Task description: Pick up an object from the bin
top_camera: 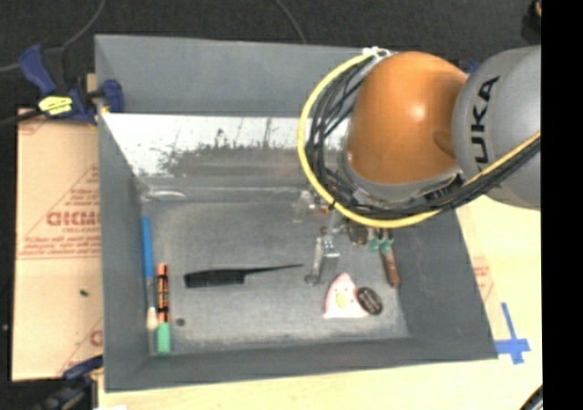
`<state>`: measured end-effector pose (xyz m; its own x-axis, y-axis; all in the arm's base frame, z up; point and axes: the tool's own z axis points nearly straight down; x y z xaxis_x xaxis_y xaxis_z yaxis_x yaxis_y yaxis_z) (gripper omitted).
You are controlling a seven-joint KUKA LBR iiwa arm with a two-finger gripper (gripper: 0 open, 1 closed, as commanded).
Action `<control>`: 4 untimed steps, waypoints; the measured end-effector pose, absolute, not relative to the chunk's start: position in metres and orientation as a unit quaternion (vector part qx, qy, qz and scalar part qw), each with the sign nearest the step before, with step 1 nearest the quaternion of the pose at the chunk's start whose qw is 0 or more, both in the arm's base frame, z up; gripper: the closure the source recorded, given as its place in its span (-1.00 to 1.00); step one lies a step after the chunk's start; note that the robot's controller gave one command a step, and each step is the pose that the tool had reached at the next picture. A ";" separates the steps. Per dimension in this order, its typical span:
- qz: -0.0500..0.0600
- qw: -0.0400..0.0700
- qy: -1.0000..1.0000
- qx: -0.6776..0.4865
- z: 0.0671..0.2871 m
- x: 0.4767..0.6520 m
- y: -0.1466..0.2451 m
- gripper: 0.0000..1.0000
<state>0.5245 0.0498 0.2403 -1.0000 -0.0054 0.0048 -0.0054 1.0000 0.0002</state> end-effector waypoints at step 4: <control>-0.001 -0.003 -0.990 0.142 0.127 0.593 0.085 -1.00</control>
Offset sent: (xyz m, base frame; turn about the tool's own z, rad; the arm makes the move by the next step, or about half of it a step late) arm 0.0684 0.0282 -0.1703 -0.4230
